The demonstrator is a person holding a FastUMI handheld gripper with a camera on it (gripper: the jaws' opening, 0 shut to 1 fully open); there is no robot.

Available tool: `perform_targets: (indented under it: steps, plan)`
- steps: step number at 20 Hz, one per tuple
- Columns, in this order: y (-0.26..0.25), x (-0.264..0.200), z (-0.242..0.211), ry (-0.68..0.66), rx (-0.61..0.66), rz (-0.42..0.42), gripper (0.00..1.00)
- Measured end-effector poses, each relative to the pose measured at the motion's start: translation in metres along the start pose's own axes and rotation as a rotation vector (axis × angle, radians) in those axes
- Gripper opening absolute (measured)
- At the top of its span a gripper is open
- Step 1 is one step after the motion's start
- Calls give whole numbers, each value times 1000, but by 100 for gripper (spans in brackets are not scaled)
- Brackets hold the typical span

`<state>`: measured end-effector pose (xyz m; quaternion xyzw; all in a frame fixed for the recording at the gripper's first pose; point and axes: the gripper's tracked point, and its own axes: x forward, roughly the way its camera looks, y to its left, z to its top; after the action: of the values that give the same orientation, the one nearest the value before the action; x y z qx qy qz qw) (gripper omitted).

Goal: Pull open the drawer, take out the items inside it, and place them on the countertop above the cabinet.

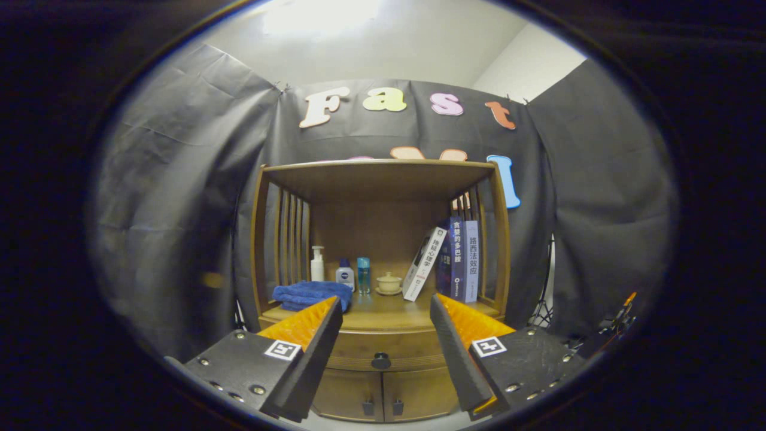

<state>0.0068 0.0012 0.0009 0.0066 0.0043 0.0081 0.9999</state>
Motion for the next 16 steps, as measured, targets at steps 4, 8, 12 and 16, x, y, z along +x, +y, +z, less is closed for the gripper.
perform_targets:
  steps: [4,8,12,16]
  plan:
    - [2,2,-5,9,5,6,89]
    - [6,5,-11,19,14,17,89]
    - [11,11,-24,34,19,31,89]
    - [18,21,-50,75,27,43,89]
